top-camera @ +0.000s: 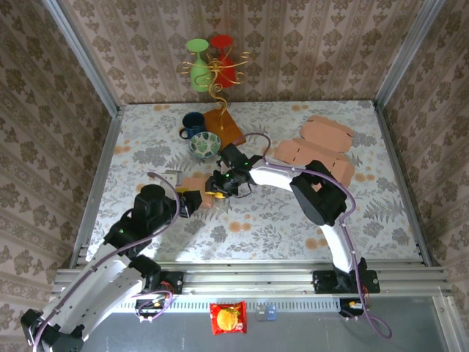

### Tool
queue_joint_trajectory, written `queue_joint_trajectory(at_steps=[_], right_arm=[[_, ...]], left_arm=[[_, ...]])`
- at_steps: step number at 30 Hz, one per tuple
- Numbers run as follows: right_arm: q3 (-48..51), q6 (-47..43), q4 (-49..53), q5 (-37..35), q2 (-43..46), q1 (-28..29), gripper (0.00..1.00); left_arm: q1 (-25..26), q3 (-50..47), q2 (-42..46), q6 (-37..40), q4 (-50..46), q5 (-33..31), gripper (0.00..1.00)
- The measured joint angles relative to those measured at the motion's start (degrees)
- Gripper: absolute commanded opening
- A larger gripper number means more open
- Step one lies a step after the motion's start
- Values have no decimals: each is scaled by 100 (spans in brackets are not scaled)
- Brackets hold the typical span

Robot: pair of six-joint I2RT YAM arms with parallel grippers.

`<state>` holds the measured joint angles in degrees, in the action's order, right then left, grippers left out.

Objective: Fold the paper box

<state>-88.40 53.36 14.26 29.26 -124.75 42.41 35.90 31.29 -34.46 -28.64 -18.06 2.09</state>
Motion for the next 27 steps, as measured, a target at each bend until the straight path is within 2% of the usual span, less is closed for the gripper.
queue_joint_trajectory(at_steps=[6, 10, 16, 19, 21, 24, 27], right_arm=[[-168, -4, 83, -15, -98, 72, 48], [-111, -127, 229, -48, 68, 31, 52], [616, -382, 391, -184, 1558, -444, 53], [1189, -479, 407, -258, 2559, -1139, 52], [1600, -501, 415, -348, 3064, -1856, 51], [1996, -492, 483, -498, 3246, -2999, 50], [2131, -356, 568, -575, 2953, -3956, 49]], left_arm=[[0, 0, 4, -7, 13, 76, 51], [-15, -33, -120, -46, 256, 306, 53], [-151, -162, -914, -223, 1189, 669, 52], [-149, -155, -1438, -278, 1628, 752, 50], [-138, -63, -1915, -284, 1834, 850, 49], [-28, 219, -2680, -317, 2122, 977, 47], [164, 586, -3440, -455, 2424, 1067, 46]])
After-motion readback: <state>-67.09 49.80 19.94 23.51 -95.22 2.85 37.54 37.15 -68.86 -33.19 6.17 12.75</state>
